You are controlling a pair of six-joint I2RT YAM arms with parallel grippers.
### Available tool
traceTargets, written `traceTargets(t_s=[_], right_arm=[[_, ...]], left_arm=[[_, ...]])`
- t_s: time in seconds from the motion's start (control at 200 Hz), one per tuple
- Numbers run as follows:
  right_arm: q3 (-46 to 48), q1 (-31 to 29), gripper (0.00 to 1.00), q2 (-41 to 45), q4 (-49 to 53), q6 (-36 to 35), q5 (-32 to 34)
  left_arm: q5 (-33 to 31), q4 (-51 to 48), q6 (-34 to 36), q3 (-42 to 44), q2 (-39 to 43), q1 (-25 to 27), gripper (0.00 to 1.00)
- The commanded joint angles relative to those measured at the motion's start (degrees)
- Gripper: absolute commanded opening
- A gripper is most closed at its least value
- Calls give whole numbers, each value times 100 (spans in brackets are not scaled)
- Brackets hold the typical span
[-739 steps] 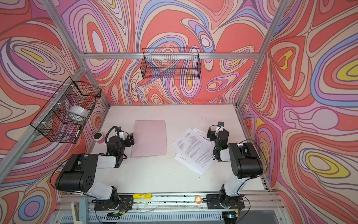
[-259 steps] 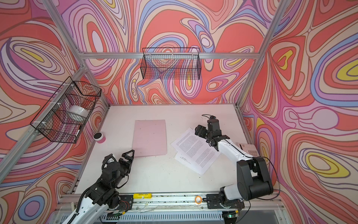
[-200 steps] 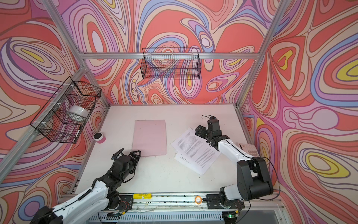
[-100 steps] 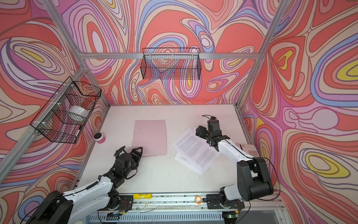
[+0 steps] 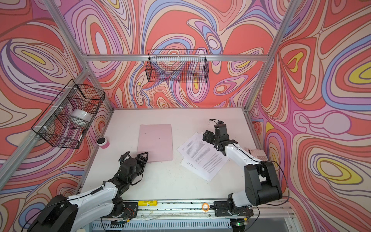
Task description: Put the files into the folder
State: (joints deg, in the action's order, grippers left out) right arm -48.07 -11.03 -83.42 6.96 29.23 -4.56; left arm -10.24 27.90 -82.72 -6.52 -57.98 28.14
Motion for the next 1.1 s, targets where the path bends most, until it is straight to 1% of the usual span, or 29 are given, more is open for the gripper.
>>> traceTargets(t_s=[0.0, 0.265, 0.636, 0.867, 1.097], right_arm=[[-149, -36, 90, -74, 46, -49, -5], [-141, -32, 90, -79, 70, -67, 16], [-189, -38, 90, -135, 68, -68, 14], [-185, -35, 90, -142, 61, -54, 19], [-189, -38, 90, -122, 87, -84, 26]], left_arm=[[104, 145, 36, 22, -46, 4, 73], [136, -229, 61, 6, 41, 4, 72], [-97, -610, 159, 115, 405, -10, 71], [-63, -450, 168, 134, 193, 0, 71], [-92, 121, 162, 138, -382, -8, 70]])
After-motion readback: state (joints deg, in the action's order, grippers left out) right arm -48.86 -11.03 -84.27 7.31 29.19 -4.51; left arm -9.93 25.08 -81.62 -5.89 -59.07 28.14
